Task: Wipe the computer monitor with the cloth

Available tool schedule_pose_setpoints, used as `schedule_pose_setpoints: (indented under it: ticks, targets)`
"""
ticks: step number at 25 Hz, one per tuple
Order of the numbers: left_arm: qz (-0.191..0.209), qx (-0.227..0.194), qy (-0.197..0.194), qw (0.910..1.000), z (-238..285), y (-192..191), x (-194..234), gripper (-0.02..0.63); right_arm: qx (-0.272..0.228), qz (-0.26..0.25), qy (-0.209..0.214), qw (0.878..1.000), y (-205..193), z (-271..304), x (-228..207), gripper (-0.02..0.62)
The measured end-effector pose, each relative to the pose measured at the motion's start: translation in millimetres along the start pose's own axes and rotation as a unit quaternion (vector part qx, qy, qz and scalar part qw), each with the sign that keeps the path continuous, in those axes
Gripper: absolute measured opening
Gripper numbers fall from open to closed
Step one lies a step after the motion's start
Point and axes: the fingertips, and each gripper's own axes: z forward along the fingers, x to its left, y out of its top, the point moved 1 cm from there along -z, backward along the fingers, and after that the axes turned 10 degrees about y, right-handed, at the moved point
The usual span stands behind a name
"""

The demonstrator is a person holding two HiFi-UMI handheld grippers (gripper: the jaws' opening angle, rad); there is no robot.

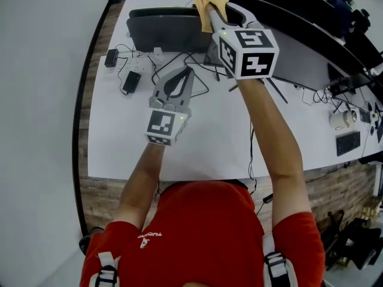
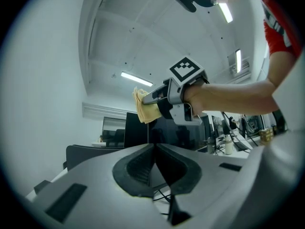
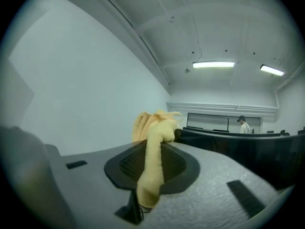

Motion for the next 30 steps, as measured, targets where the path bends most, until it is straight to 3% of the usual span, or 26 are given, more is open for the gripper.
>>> schedule_pose_setpoints:
  ticks: [11, 18, 30]
  targets:
    - [0.001, -0.012, -0.011, 0.9999, -2, 13, -8, 0.015, -0.021, -0.039, -0.013, 0.999, 59, -15, -13, 0.063]
    - [-0.001, -0.015, -0.015, 0.9998, -6, 15, -12, 0.015, 0.022, -0.02, -0.027, 0.999, 44, -17, -30, 0.064]
    - [-0.012, -0.008, -0.035, 0.9993, -1, 11, -44, 0.015, 0.038, 0.024, -0.034, 0.998, 29, -56, -65, 0.063]
